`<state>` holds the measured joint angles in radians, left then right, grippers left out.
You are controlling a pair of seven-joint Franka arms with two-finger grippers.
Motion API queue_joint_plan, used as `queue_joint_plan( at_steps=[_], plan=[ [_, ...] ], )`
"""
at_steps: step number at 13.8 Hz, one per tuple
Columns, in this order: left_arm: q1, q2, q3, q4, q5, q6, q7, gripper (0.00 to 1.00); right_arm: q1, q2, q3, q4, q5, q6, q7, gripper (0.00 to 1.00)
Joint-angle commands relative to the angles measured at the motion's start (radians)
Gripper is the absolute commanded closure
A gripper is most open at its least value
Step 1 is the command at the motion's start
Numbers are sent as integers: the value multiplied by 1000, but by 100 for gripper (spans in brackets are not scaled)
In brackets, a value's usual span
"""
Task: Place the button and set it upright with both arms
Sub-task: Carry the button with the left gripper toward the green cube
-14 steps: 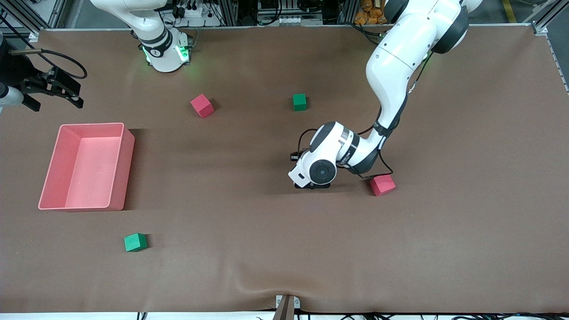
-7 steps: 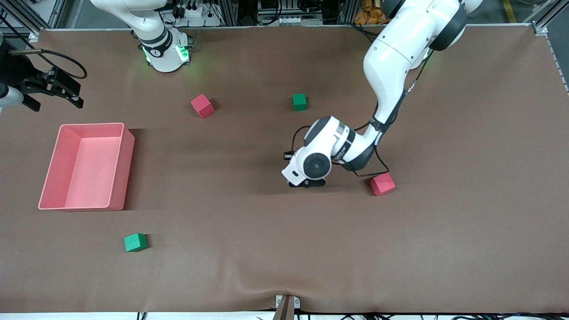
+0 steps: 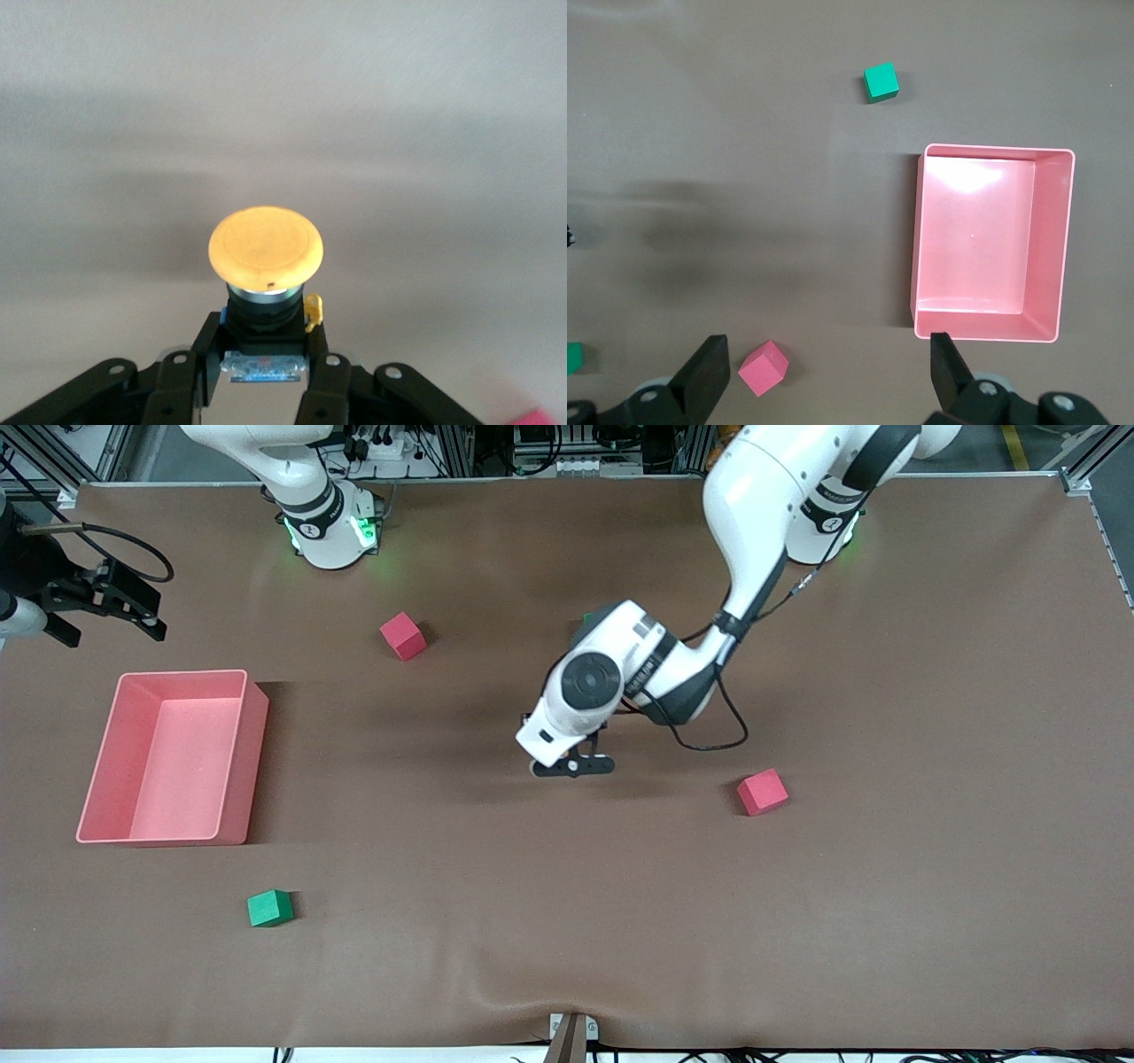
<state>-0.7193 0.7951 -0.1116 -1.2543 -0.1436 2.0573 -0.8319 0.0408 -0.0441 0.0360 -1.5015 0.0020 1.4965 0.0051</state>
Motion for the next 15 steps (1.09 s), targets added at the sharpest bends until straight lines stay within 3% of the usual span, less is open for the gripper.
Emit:
queue_joint_plan(
  at_steps=[1,10,15],
  plan=[
    [-106,-16,67,-14,88,116,-174,100,-7,15,5,30,-10,-15,-10,0],
    [-301,47,75,-30,812,182,-770,100,-7,15,5,26,-10,-16,-10,0],
    [-354,116,75,-33,1132,184,-1115,100,-7,15,5,26,-8,-16,-8,0]
  ],
)
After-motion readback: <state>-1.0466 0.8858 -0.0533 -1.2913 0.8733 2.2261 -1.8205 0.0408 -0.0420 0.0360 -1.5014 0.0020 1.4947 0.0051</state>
